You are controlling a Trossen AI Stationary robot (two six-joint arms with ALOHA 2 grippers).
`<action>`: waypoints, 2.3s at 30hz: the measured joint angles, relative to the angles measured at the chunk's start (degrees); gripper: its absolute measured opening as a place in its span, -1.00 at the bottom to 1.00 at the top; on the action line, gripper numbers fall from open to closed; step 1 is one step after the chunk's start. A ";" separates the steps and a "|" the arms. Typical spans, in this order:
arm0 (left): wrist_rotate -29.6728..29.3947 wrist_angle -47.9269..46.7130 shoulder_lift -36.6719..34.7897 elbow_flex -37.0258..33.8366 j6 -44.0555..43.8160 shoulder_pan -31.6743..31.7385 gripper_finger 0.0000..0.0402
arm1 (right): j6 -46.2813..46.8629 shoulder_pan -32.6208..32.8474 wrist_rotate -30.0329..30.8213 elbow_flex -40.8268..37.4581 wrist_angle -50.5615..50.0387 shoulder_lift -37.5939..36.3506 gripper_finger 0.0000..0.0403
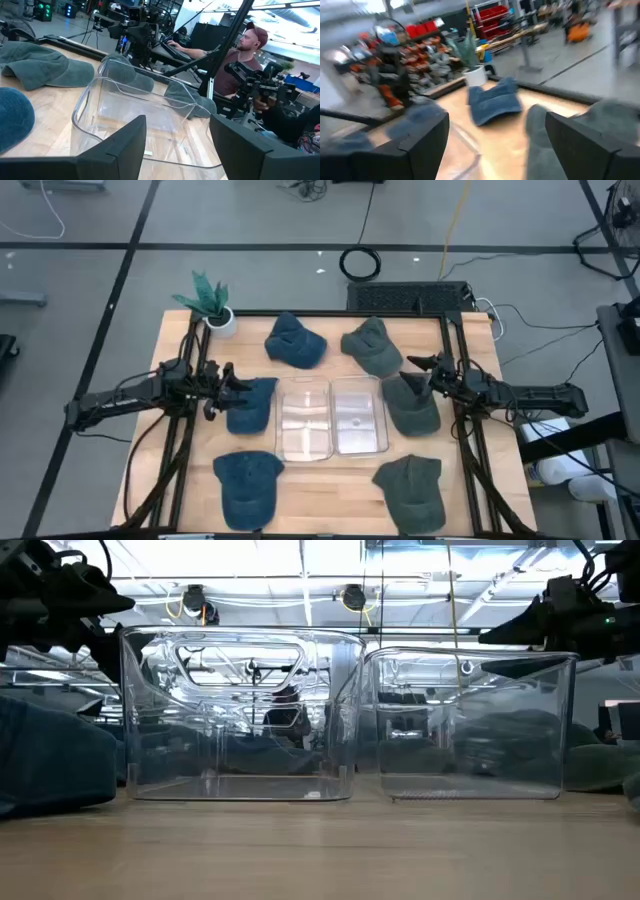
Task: Pick & Place hat
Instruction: Put the middle gray cap into the right transparent bin
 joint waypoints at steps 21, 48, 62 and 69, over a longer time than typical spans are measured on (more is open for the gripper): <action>-0.02 0.00 -0.01 0.00 -0.01 -0.02 0.13 | -16.25 2.61 -0.56 14.44 -2.75 10.24 0.57; -1.01 0.00 -0.01 0.00 0.00 -0.02 0.13 | -10.21 5.62 -8.06 50.27 -71.07 55.55 0.57; -1.01 0.00 0.01 0.00 0.00 -0.02 0.13 | -11.32 5.31 -7.85 45.90 -66.52 55.64 0.57; -1.01 0.00 0.01 0.00 -0.01 -0.02 0.13 | -11.32 5.31 -7.88 45.86 -66.33 55.64 0.57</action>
